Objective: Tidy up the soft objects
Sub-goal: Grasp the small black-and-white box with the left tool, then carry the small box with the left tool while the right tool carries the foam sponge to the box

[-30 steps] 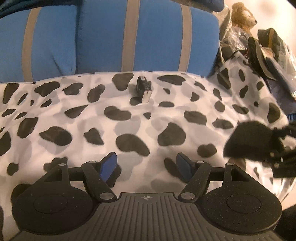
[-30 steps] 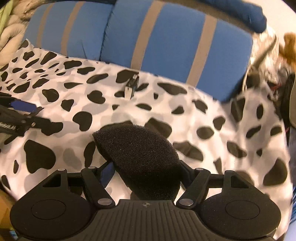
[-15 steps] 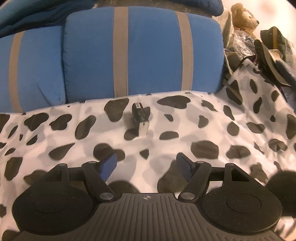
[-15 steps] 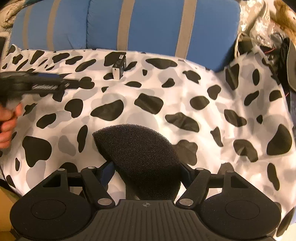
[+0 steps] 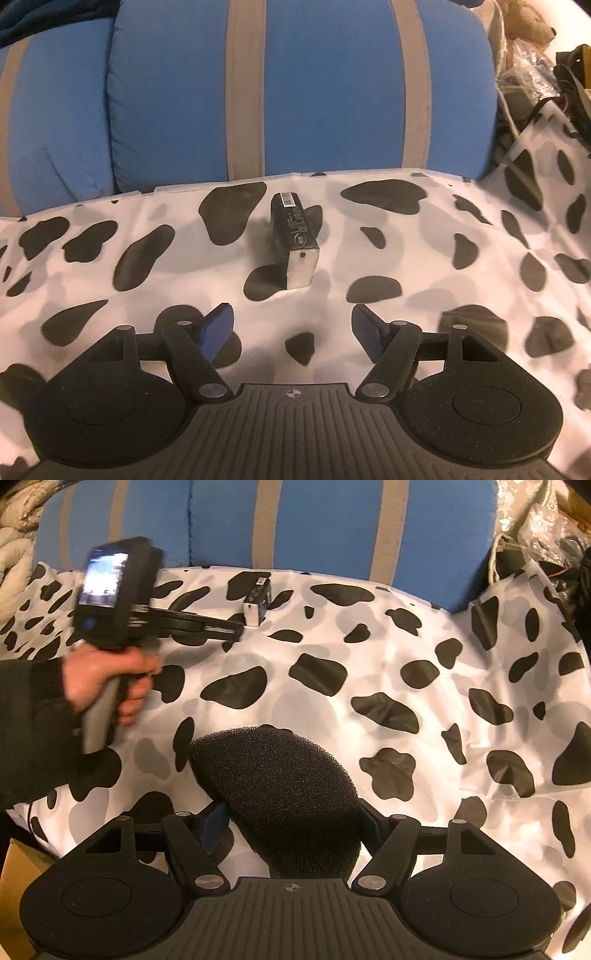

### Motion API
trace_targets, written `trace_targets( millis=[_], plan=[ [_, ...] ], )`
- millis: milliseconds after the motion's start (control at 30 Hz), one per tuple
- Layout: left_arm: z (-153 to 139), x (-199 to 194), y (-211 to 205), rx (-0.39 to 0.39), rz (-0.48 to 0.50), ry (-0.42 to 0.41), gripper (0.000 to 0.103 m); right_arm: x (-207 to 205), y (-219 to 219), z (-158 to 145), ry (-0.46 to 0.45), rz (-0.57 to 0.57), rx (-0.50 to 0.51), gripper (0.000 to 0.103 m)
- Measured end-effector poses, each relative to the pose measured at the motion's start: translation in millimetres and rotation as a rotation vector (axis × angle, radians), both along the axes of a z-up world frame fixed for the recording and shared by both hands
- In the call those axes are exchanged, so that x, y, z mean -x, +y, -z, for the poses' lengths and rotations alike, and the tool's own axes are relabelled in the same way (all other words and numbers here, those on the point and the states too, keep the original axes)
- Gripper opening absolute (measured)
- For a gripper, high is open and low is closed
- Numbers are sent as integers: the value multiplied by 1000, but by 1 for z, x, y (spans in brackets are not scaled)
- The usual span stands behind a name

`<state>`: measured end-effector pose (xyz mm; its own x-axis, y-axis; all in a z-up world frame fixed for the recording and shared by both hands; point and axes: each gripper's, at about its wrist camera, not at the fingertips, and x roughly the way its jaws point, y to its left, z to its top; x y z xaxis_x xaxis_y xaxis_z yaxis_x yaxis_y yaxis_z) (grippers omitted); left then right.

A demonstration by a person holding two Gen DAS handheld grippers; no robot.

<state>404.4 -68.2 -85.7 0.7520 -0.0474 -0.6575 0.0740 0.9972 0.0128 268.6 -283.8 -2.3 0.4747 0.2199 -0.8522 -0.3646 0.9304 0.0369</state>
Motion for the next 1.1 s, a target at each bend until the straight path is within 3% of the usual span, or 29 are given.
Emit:
trace_targets(
  millis=[200, 467, 533, 667, 1100],
  plan=[
    [14, -27, 5, 3, -42, 7, 69, -1, 1, 0, 2, -16, -3, 74],
    [11, -57, -3, 13, -35, -42, 69, -1, 3, 1, 4, -32, 1, 74],
    [12, -65, -6, 5, -41, -30, 65, -1, 4, 1, 7, -33, 3, 74],
    [15, -77, -6, 16, -47, 45, 26, -3, 4, 3, 13, -34, 10, 74],
    [-28, -31, 9, 76, 31, 53, 24, -9, 1, 13, 23, 25, 29, 74]
  ],
)
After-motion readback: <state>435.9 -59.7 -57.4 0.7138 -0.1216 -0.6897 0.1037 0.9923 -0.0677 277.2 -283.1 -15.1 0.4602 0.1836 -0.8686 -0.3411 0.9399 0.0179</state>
